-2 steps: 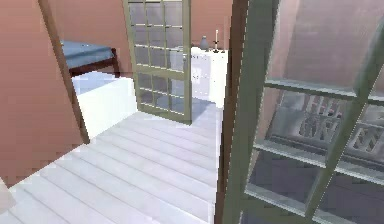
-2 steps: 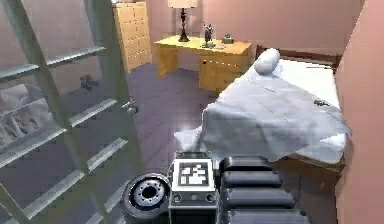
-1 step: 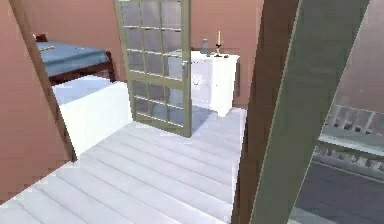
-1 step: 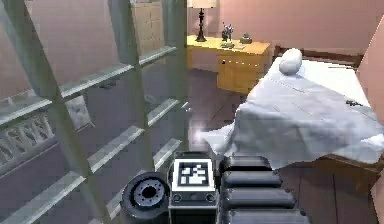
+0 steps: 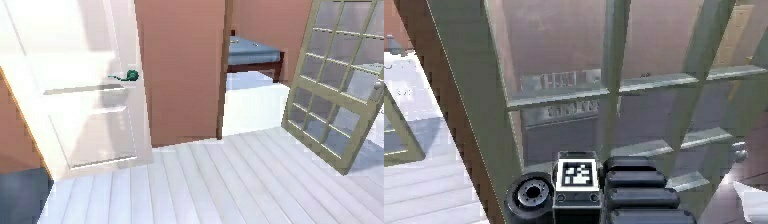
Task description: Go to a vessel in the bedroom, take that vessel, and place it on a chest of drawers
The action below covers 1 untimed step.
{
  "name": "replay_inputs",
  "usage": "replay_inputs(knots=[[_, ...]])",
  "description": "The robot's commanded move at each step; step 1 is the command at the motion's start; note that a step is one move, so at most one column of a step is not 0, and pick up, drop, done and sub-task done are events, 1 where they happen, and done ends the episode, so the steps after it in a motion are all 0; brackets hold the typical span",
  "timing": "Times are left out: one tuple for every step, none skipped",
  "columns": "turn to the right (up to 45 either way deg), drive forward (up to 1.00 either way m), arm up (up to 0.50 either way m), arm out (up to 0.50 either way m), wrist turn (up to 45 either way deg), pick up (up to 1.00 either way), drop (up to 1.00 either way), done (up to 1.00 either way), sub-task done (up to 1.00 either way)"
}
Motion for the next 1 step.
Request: replay_inputs(knots=[[0.0, 0.15, 0.00, 0.00, 0.0, 0.00, 0.00, 0.00, 0.00]])
